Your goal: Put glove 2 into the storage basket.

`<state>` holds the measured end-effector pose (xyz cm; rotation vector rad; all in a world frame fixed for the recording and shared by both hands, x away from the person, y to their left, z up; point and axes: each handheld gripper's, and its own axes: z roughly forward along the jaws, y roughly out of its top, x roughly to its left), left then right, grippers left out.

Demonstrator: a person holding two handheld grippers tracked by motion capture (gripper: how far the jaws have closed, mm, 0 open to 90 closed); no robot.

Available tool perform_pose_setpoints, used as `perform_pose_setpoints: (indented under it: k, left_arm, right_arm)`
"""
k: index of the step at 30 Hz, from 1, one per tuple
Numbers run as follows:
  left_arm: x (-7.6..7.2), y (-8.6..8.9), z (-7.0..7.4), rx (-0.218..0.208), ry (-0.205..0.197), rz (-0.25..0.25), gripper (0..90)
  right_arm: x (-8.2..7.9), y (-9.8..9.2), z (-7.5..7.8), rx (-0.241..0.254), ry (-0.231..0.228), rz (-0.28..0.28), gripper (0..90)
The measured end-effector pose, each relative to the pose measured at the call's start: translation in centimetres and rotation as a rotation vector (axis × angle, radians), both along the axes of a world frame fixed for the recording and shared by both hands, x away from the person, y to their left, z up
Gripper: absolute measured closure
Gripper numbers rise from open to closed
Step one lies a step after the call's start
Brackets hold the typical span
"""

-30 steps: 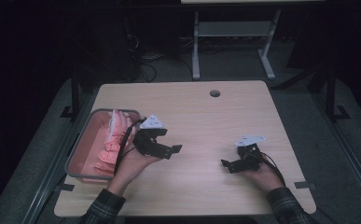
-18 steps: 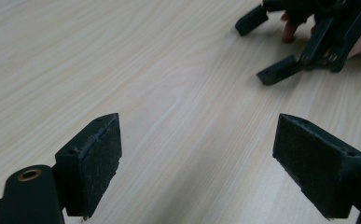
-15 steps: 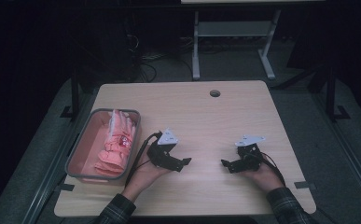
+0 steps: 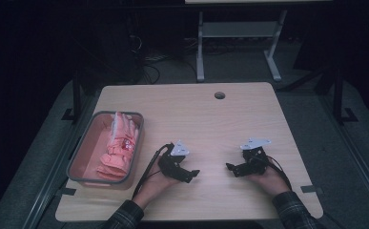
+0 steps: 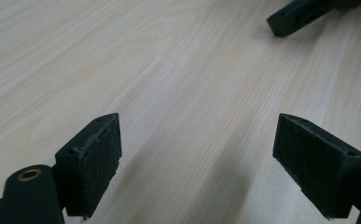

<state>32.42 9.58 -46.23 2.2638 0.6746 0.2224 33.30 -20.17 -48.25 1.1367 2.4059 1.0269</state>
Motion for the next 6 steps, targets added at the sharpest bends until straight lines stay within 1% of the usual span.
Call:
perform_pose_setpoints:
  k: [3,6]
  left_arm:
    - [0.04,-0.05,-0.17,0.001,0.001,0.005,14.7]
    - [0.07,-0.01,-0.26,0.016,-0.002,0.003,14.7]
  right_arm:
    - [0.00,0.00,0.00,0.000,0.000,0.000,5.1]
    - [0.00,0.00,0.00,0.000,0.000,0.000,5.1]
